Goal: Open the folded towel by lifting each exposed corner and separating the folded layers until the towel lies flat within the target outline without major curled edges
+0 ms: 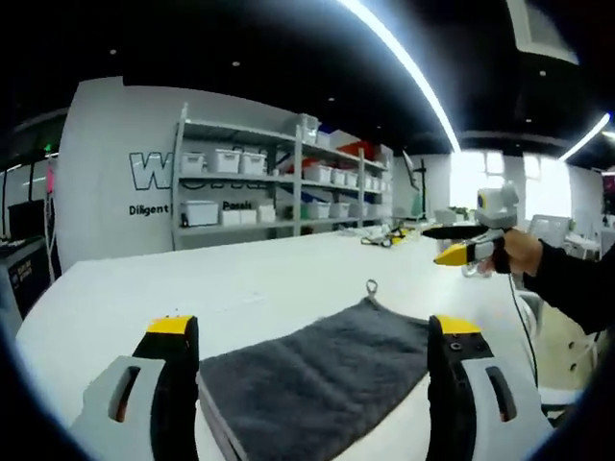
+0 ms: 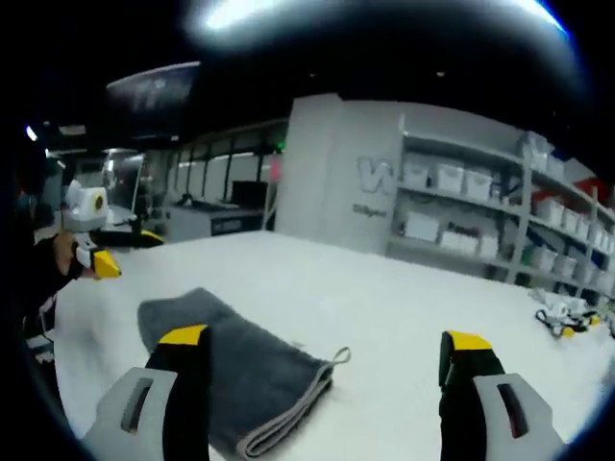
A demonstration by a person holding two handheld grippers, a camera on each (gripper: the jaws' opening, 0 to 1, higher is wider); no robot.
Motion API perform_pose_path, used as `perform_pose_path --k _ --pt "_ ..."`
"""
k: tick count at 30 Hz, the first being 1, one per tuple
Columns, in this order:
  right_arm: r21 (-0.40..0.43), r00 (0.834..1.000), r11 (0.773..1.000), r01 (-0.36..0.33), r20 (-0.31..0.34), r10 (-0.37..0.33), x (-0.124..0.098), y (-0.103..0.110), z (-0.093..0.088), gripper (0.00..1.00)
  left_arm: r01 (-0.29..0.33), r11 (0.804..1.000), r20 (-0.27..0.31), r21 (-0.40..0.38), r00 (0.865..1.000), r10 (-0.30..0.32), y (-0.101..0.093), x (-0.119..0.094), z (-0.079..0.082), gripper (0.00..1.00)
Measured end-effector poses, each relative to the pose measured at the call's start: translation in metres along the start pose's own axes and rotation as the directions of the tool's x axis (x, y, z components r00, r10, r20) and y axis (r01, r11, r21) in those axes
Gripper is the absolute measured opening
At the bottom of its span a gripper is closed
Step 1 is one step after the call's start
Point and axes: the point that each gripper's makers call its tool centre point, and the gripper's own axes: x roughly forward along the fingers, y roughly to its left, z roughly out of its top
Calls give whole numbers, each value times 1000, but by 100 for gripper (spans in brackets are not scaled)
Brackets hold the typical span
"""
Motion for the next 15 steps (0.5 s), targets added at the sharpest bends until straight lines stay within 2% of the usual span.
perform_pose_path --k 3,5,7,13,15 --pt "-9 999 999 37 -6 -38 -13 1 1 100 -16 1000 6 4 1000 16 3 -11 2 100" --pt "11 999 999 41 20 -41 -20 3 6 100 -41 999 24 -21 999 41 7 -17 5 99" --pt "30 999 999 33 26 -34 -25 9 7 100 -38 999 24 -30 999 39 8 -21 5 97" --pt "-1 997 999 54 50 -54 -39 22 13 100 -46 999 18 -6 999 46 5 -33 0 99" --pt "3 997 998 61 48 -61 -42 24 10 100 -29 999 24 -23 999 30 2 -37 1 99"
